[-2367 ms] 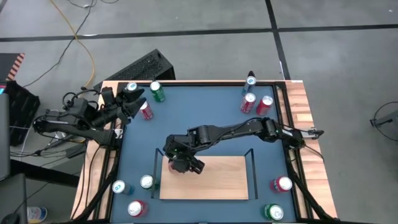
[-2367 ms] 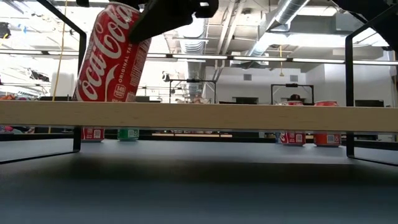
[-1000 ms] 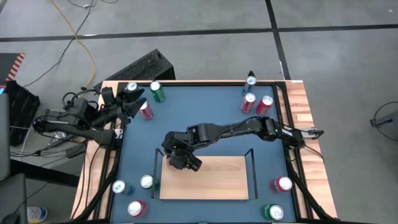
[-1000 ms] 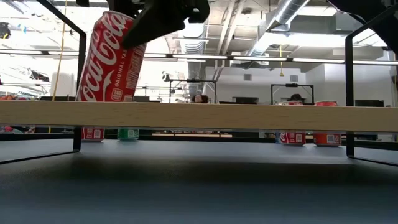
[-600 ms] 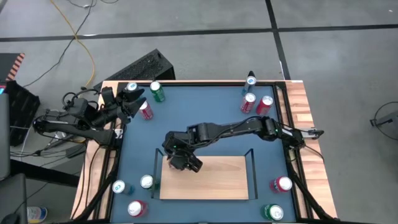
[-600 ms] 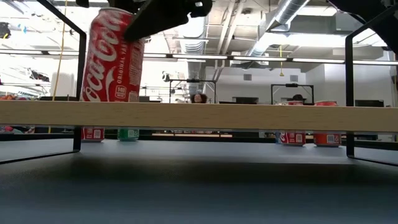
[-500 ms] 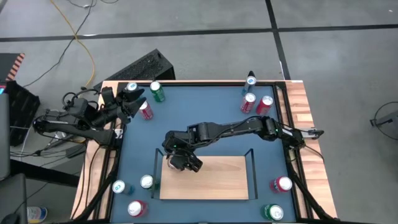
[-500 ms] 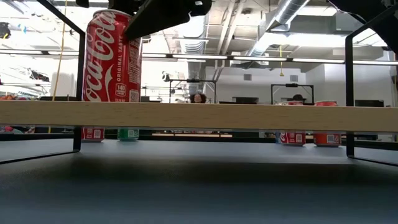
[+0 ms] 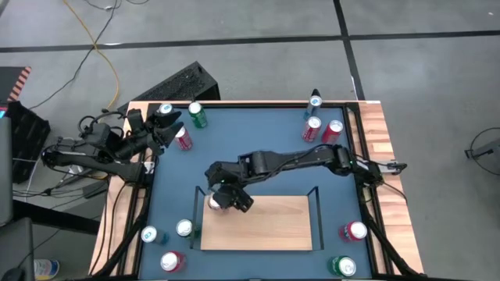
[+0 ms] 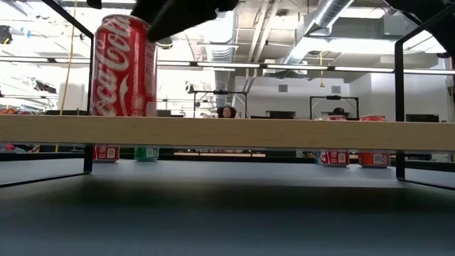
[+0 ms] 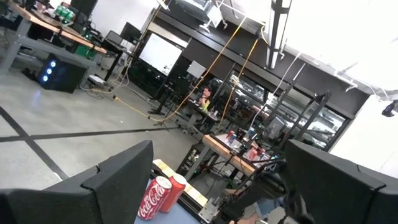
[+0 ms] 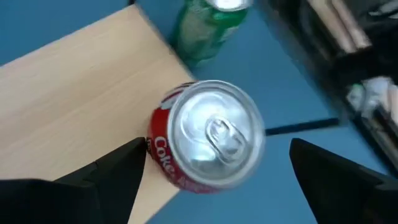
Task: Place canned beverage on shelf
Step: Put the right red soda can on the shelf aligned with the other red soda can
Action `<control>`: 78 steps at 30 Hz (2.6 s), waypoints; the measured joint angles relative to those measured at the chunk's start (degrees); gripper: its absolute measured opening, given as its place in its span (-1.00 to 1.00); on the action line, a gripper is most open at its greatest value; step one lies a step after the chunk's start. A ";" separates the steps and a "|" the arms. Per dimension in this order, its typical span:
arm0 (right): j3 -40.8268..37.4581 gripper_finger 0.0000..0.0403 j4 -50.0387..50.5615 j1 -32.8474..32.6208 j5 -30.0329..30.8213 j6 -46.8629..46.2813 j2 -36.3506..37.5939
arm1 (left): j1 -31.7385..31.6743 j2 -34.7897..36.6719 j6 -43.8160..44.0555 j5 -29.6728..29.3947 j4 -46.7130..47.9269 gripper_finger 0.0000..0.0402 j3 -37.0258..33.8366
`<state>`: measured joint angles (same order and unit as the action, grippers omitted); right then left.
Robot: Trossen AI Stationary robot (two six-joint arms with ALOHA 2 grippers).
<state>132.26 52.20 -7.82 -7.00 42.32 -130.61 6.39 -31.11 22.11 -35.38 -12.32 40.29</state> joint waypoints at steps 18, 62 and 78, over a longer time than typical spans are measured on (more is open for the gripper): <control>-0.09 0.87 18.43 6.23 -13.12 -21.43 8.92 | 0.00 0.00 0.22 1.70 1.02 0.75 0.00; -58.19 0.71 11.90 35.43 23.56 -43.30 54.41 | 0.00 1.88 -3.43 12.27 13.03 0.75 9.01; -60.65 0.71 8.33 42.60 19.35 -39.21 44.03 | 0.00 1.86 -3.43 9.43 14.19 0.75 9.01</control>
<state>71.61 60.53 34.78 12.35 3.11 -86.58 6.39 -29.26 18.68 -25.95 1.88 49.30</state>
